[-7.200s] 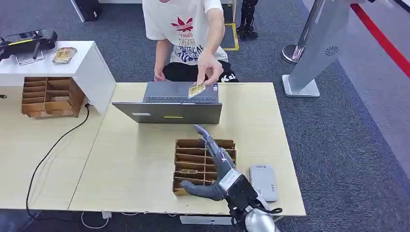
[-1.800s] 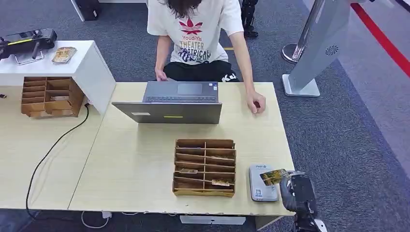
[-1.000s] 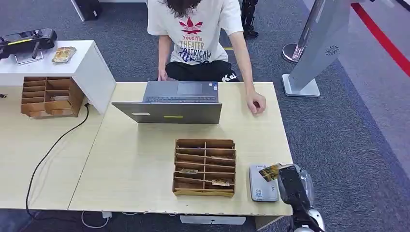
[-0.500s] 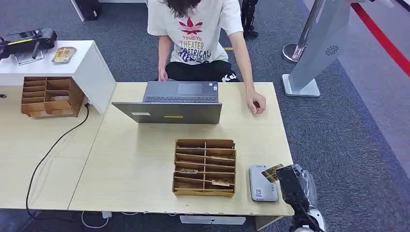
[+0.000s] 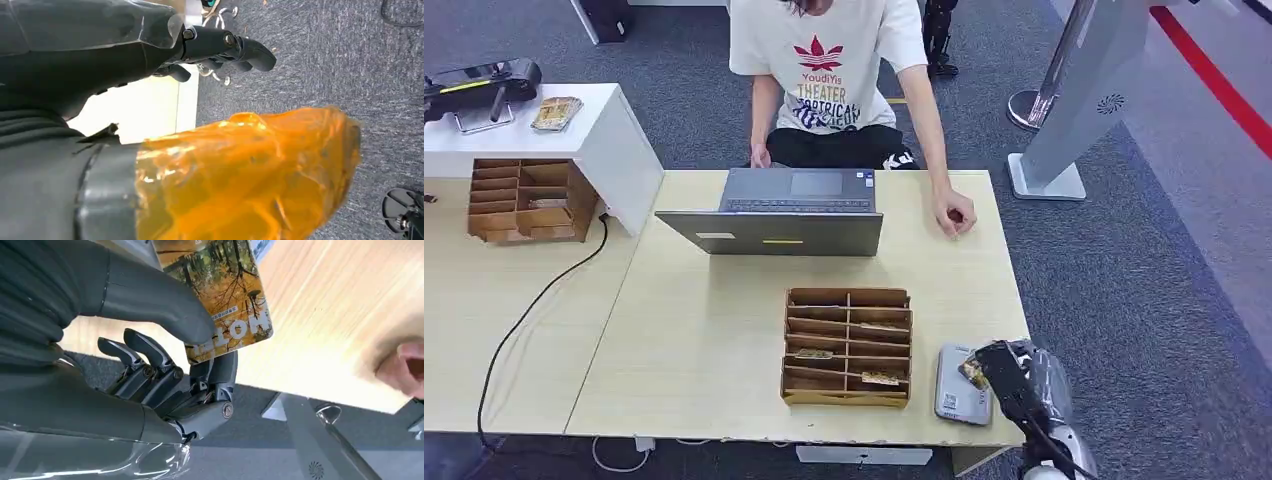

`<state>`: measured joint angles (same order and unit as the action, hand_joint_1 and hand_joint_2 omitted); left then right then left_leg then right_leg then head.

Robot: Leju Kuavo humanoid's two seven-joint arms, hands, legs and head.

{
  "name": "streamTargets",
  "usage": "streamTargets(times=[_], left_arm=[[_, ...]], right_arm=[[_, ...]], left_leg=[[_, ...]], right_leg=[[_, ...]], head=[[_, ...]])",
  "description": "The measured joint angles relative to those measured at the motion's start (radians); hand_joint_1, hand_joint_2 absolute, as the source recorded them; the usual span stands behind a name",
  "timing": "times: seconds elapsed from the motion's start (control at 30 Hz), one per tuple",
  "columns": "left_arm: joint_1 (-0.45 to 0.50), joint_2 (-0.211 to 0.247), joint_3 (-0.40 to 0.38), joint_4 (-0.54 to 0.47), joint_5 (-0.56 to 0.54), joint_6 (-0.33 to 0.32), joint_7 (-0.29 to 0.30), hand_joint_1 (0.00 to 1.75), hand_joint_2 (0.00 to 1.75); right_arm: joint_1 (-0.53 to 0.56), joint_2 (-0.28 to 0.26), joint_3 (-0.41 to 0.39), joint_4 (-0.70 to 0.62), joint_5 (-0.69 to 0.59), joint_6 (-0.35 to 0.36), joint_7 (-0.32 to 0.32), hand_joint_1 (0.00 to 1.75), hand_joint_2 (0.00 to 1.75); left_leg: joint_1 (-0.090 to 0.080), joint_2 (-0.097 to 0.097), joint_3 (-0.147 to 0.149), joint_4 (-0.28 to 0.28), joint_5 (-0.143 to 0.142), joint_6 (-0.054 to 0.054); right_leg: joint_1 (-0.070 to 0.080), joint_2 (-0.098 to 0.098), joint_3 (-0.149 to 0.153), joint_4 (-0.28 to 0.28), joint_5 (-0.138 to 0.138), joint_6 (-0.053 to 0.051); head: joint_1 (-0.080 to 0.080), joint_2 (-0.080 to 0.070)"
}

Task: Pass the card to the sensor for recognition and then transmit it.

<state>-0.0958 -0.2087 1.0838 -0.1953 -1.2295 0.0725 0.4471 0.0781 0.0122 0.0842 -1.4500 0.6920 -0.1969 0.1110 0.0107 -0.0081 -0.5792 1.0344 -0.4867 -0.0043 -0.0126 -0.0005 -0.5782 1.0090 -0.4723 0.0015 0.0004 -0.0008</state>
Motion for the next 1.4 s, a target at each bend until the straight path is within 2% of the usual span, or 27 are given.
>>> streamTargets(times=[0.47, 0.97, 1.4], left_arm=[[0.000, 0.000, 0.008, 0.000, 0.006, -0.006, 0.001, 0.00, 0.00], [0.000, 0.000, 0.018, 0.000, 0.011, -0.008, -0.007, 0.00, 0.00], [0.000, 0.000, 0.021, 0.000, 0.011, -0.009, -0.008, 0.00, 0.00]], right_arm=[[-0.022, -0.014, 0.082, 0.040, 0.036, 0.032, 0.034, 1.75, 1.75], [-0.031, -0.034, 0.123, 0.050, 0.066, 0.042, 0.058, 1.75, 1.75], [-0.035, -0.061, 0.159, 0.050, 0.192, 0.020, 0.129, 1.75, 1.75]], left_leg=[[0.000, 0.000, 0.000, 0.000, 0.000, 0.000], [0.000, 0.000, 0.000, 0.000, 0.000, 0.000], [0.000, 0.000, 0.000, 0.000, 0.000, 0.000]], right_leg=[[0.000, 0.000, 0.000, 0.000, 0.000, 0.000], [0.000, 0.000, 0.000, 0.000, 0.000, 0.000], [0.000, 0.000, 0.000, 0.000, 0.000, 0.000]], head=[[0.000, 0.000], [0.000, 0.000], [0.000, 0.000]])
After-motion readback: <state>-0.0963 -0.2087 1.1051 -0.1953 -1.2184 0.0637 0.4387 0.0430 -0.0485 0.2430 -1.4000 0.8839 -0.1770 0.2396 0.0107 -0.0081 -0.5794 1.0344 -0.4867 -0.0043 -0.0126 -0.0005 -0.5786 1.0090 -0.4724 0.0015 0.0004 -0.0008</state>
